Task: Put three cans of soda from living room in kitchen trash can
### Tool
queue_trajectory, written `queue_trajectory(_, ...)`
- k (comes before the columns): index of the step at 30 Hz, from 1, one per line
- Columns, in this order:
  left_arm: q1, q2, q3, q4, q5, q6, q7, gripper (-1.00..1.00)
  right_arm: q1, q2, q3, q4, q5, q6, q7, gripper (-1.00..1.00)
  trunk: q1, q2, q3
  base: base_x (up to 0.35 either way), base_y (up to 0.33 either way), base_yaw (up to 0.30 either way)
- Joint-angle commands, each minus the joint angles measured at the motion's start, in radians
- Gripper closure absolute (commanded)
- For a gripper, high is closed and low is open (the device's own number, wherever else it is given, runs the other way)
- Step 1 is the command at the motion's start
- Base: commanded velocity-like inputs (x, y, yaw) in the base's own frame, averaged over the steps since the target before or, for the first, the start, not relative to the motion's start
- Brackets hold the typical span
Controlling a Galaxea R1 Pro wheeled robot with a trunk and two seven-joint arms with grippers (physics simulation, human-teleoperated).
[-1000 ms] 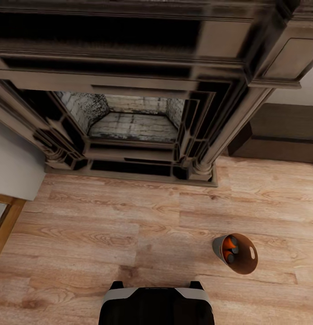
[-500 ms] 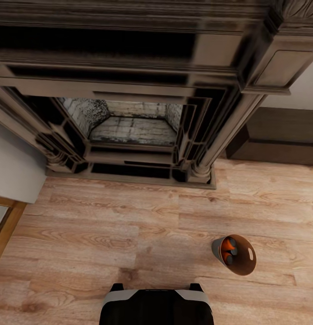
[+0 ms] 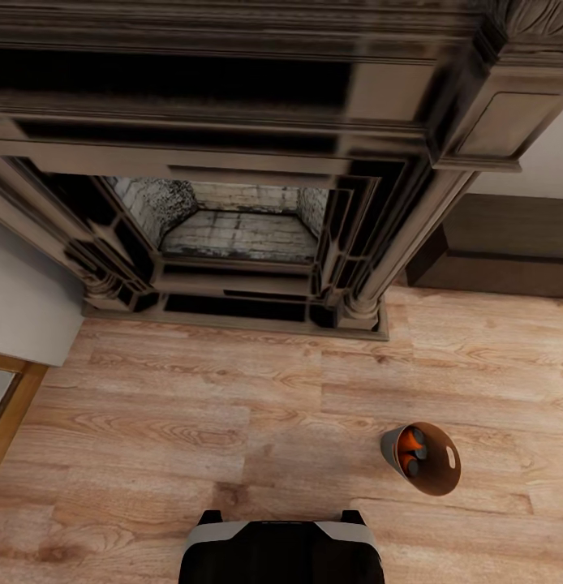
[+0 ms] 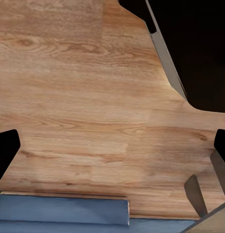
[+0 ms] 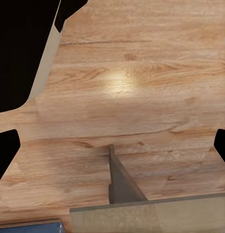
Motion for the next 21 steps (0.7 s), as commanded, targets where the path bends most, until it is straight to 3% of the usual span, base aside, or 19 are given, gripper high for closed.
queue_trajectory(1,0.0,0.0,0.0,-0.001,0.0,0.0,0.0,-1.0,0.0,0.0,0.0,0.0,0.001,0.001,0.0,-1.0,0.0,0.0,0.0,0.0,0.0,0.0)
queue_trajectory(21,0.0,-0.001,0.0,-0.003,0.0,0.0,0.001,-1.0,0.0,0.001,0.002,0.004,0.002,0.005,0.0,-1.0,0.0,0.0,0.0,0.0,0.0,0.0)
